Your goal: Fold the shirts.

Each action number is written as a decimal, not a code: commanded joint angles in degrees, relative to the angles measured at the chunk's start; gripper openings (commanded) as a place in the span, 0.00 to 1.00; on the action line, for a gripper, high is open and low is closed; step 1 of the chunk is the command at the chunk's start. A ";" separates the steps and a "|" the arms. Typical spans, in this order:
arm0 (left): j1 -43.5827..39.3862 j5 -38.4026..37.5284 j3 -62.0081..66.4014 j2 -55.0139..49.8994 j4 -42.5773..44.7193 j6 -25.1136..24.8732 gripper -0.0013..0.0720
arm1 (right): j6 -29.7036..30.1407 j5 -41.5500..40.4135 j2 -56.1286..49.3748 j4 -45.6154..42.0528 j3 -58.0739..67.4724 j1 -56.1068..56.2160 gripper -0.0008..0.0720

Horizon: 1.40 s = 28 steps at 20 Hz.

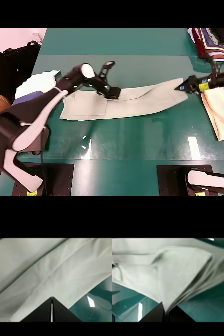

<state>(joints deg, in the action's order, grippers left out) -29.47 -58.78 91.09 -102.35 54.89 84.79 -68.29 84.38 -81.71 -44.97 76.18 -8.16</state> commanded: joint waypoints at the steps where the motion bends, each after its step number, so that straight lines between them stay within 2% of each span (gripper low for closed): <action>1: -4.24 0.37 5.84 -6.14 -1.36 2.01 0.06 | -3.93 3.78 2.43 5.35 7.98 3.65 0.03; 10: -5.05 1.14 7.41 -8.96 0.44 4.33 0.06 | -6.97 3.85 -1.14 7.48 24.87 16.74 0.03; 14: -2.12 -2.51 7.56 -7.67 1.16 3.28 0.06 | -6.95 3.96 -4.83 7.52 30.86 21.24 0.03; 17: 3.02 -5.99 7.72 -2.89 4.85 2.43 0.06 | -6.88 3.54 -7.61 7.52 33.99 25.83 0.03; 21: 14.12 -10.32 7.72 9.14 16.57 1.62 0.06 | -5.53 0.11 -13.38 8.63 38.86 35.78 0.03; 26: 27.78 -12.46 7.72 23.12 25.90 0.07 0.06 | 1.11 -16.61 -24.61 13.57 42.49 52.33 0.04; 27: 29.97 -12.46 7.72 24.96 25.90 0.09 0.06 | 1.68 -19.12 -26.73 13.57 42.49 54.66 0.24; 28: 31.65 -12.50 7.69 26.32 25.90 0.28 0.06 | 2.73 -20.46 -28.33 13.57 42.49 56.24 0.59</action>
<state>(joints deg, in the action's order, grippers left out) -3.88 -70.39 98.78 -81.67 77.21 85.27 -68.73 72.03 -104.99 -32.64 117.80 41.54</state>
